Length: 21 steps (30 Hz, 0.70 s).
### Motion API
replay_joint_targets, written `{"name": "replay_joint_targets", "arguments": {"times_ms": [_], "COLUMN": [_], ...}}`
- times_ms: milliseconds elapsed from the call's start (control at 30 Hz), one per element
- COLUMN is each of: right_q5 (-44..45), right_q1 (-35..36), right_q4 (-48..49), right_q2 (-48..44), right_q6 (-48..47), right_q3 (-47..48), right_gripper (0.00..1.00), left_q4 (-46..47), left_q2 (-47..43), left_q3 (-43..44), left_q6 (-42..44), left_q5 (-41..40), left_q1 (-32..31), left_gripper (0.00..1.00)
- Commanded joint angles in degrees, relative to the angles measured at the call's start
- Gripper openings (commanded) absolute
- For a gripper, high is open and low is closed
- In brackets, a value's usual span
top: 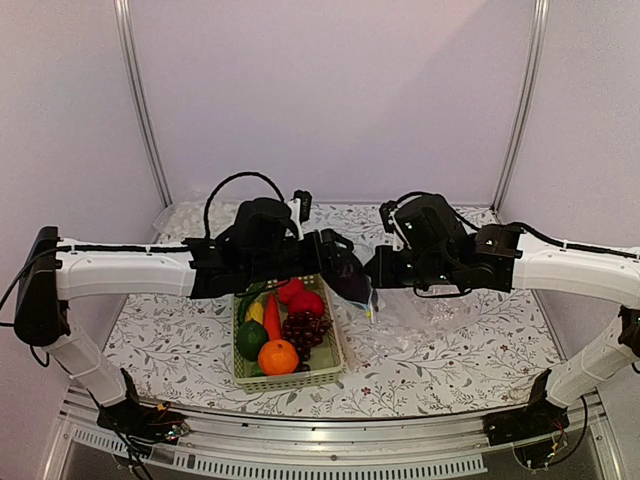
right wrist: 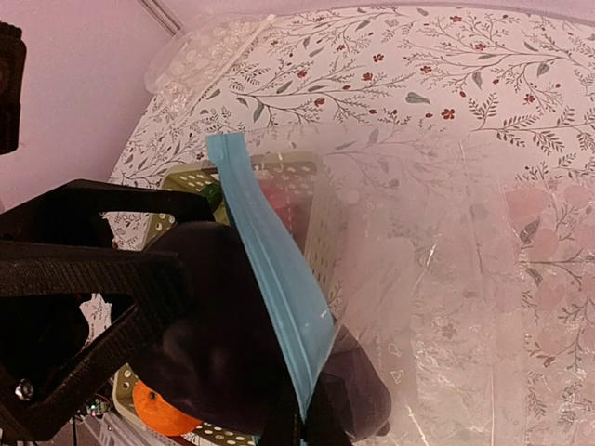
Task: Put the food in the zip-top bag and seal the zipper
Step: Place the fake vegetable in the zipper food storage bag.
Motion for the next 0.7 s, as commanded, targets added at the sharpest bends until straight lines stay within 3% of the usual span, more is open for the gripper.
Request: {"name": "replay_joint_targets", "arguments": {"times_ms": [0, 167, 400, 667], "right_q5": [1.19, 1.37, 0.28, -2.35], "right_q1": [0.34, 0.32, 0.26, -1.07], "right_q4": [1.61, 1.82, 2.57, 4.38], "right_q2": [-1.32, -1.55, -1.21, -1.36], "right_q6": [0.72, 0.74, 1.22, 4.9], "right_q3": [-0.57, -0.57, -0.67, -2.94], "right_gripper": [0.0, 0.0, 0.0, 0.0], "left_q4": [-2.91, -4.17, 1.13, -1.1], "left_q2": [-0.93, -1.63, -0.78, -7.35], "left_q3": [-0.82, -2.29, -2.68, -2.22], "left_q6": [0.77, 0.28, -0.24, 6.34], "left_q5": [0.55, 0.29, 1.72, -1.55], "left_q1": [0.41, 0.23, -0.36, 0.27], "left_gripper": [0.72, 0.67, 0.6, 0.75]}}
